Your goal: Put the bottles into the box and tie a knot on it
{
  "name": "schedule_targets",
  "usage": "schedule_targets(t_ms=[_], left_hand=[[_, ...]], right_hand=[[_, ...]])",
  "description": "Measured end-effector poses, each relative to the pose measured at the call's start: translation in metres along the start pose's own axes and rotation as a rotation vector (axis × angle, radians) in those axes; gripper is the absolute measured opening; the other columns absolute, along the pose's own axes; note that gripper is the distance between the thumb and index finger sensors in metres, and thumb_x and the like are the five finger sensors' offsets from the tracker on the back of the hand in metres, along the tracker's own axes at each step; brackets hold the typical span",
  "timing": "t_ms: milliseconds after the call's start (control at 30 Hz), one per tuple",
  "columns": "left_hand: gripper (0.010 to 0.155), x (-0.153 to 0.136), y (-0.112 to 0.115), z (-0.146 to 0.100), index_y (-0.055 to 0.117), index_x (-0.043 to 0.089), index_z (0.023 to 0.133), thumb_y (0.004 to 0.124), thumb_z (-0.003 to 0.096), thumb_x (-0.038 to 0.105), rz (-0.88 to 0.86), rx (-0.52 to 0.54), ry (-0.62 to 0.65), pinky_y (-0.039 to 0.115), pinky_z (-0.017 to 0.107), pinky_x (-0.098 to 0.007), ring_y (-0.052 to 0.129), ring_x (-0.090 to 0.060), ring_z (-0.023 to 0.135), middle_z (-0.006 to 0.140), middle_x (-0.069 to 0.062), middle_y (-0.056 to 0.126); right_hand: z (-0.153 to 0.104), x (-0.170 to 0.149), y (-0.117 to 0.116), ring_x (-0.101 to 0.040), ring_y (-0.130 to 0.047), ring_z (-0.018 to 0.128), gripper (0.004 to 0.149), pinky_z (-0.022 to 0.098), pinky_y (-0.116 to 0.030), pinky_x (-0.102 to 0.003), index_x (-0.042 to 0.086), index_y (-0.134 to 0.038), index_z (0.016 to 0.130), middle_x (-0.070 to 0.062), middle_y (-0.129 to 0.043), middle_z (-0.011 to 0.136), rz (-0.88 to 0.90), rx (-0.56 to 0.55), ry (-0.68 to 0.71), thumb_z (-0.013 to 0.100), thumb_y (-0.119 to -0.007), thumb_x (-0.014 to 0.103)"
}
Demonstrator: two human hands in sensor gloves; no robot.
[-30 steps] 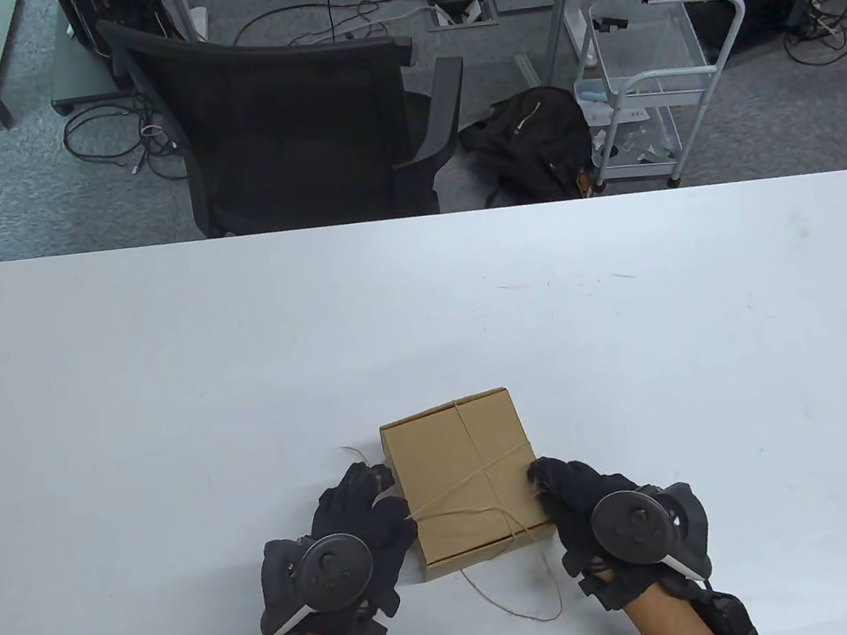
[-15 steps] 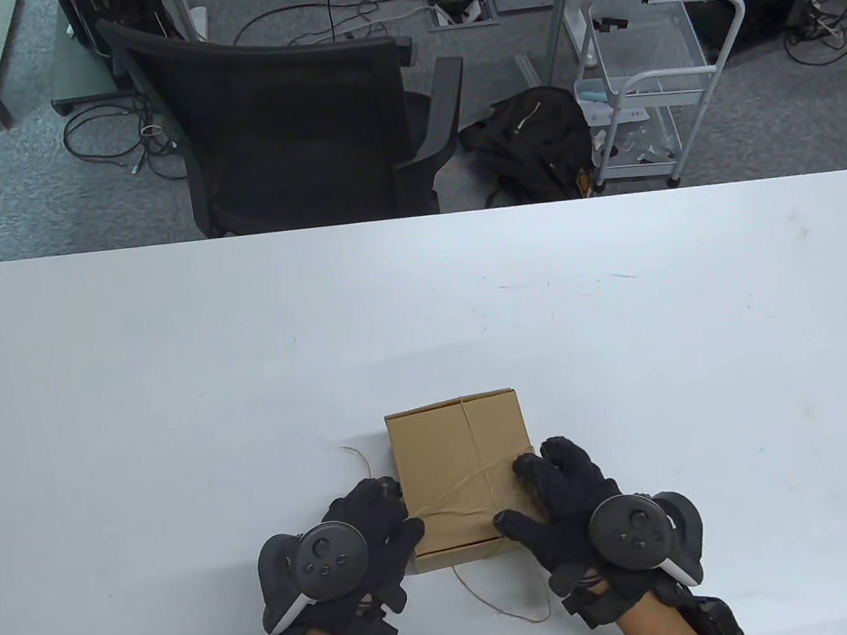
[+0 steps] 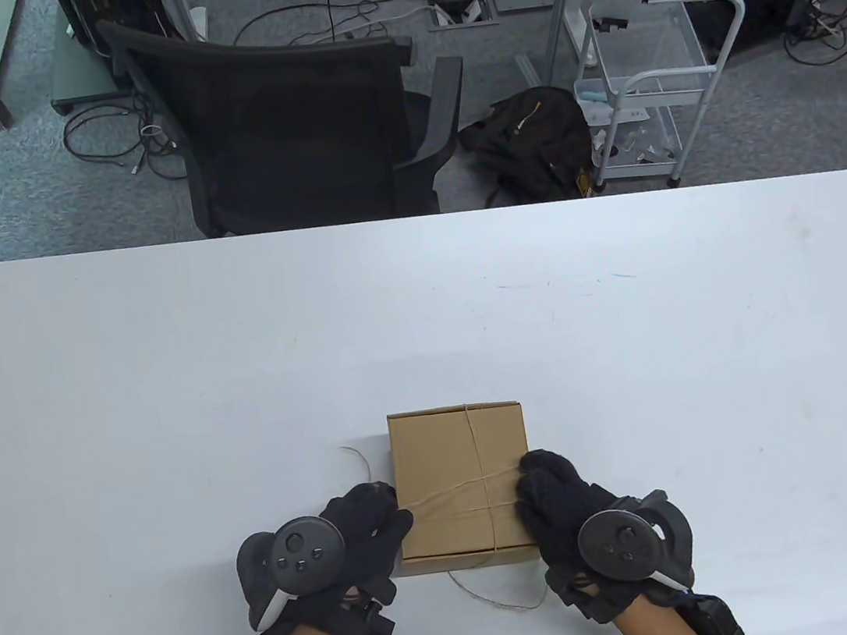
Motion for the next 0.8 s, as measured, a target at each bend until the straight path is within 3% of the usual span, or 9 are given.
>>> schedule_targets(t_ms=[100,167,300,400,467,533,633,700,800], left_hand=[[0.047,-0.004,-0.003,0.000,0.092,0.007,0.076,0.084,0.0486,0.045,-0.003,0.013,-0.020,0.075,0.062,-0.068,0.101,-0.048,0.079,0.092,-0.020,0.097],[0.047,-0.003,-0.002,0.000,0.091,0.008,0.077,0.084,0.0488,0.045,0.006,0.005,-0.018,0.074,0.062,-0.068,0.100,-0.049,0.080,0.093,-0.021,0.097],[0.047,-0.002,0.000,0.001,0.091,0.008,0.077,0.084,0.0487,0.045,0.044,-0.001,-0.016,0.074,0.062,-0.068,0.100,-0.049,0.081,0.094,-0.020,0.096],[0.047,-0.003,0.000,0.001,0.091,0.008,0.077,0.083,0.0487,0.045,0.046,-0.003,-0.014,0.074,0.062,-0.068,0.099,-0.049,0.082,0.094,-0.020,0.096],[0.047,-0.002,-0.001,0.001,0.091,0.008,0.077,0.083,0.0490,0.045,0.046,-0.001,-0.014,0.074,0.062,-0.068,0.099,-0.049,0.082,0.094,-0.020,0.096],[0.047,-0.002,-0.002,0.000,0.091,0.008,0.077,0.083,0.0489,0.045,0.047,0.002,-0.013,0.074,0.062,-0.068,0.099,-0.049,0.082,0.094,-0.020,0.096],[0.047,-0.002,-0.001,-0.001,0.091,0.008,0.077,0.083,0.0490,0.045,0.044,0.001,-0.012,0.074,0.062,-0.068,0.099,-0.049,0.082,0.094,-0.020,0.096],[0.047,-0.001,0.001,-0.001,0.091,0.008,0.077,0.083,0.0489,0.045,0.048,-0.006,-0.009,0.074,0.062,-0.068,0.099,-0.049,0.082,0.094,-0.020,0.096],[0.048,0.002,0.003,-0.002,0.092,0.008,0.077,0.083,0.0489,0.046,0.073,-0.009,0.001,0.074,0.062,-0.068,0.099,-0.050,0.081,0.094,-0.020,0.096]], right_hand=[[0.003,-0.013,0.000,-0.038,-0.102,0.052,0.044,0.030,-0.101,-0.037,-0.002,-0.078,0.081,-0.030,-0.071,0.094,0.095,0.050,-0.071,0.040,-0.089,0.005],[0.002,-0.025,-0.010,-0.038,-0.099,0.055,0.051,0.033,-0.098,-0.039,0.000,-0.073,0.088,-0.030,-0.065,0.097,0.141,0.182,-0.143,0.040,-0.088,0.004],[0.003,-0.029,-0.005,-0.041,-0.096,0.054,0.067,0.031,-0.093,-0.042,-0.001,-0.064,0.101,-0.034,-0.066,0.096,-0.003,0.210,-0.160,0.038,-0.089,0.002],[0.004,-0.028,0.001,-0.038,-0.095,0.053,0.048,0.030,-0.091,-0.037,0.004,-0.087,0.088,-0.028,-0.083,0.088,-0.145,0.155,-0.138,0.040,-0.083,0.006],[0.002,-0.032,0.003,-0.041,-0.091,0.058,0.037,0.034,-0.089,-0.041,0.006,-0.098,0.073,-0.023,-0.085,0.088,-0.045,0.127,-0.166,0.042,-0.079,0.008],[-0.004,-0.045,0.005,-0.052,-0.086,0.070,0.035,0.044,-0.085,-0.057,0.003,-0.095,0.071,-0.026,-0.081,0.091,0.197,0.068,-0.279,0.043,-0.076,0.009],[-0.014,-0.065,-0.008,-0.062,-0.078,0.073,0.047,0.045,-0.080,-0.067,-0.004,-0.075,0.088,-0.038,-0.065,0.097,0.475,0.108,-0.416,0.049,-0.069,0.022],[-0.019,-0.074,-0.020,-0.068,-0.071,0.074,0.071,0.046,-0.077,-0.069,-0.006,-0.050,0.103,-0.044,-0.047,0.101,0.611,0.187,-0.424,0.053,-0.062,0.043],[-0.019,-0.077,-0.024,-0.067,-0.071,0.074,0.076,0.046,-0.076,-0.069,-0.003,-0.044,0.108,-0.044,-0.054,0.100,0.752,0.185,-0.425,0.053,-0.061,0.047]])
Point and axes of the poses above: the tracker on the back of each hand, its own x axis roughly to the thumb side, its own z axis roughly from the wrist to the fingertips, y = z × x, the point moved 5 cm from there along z, roughly from the wrist to the fingertips
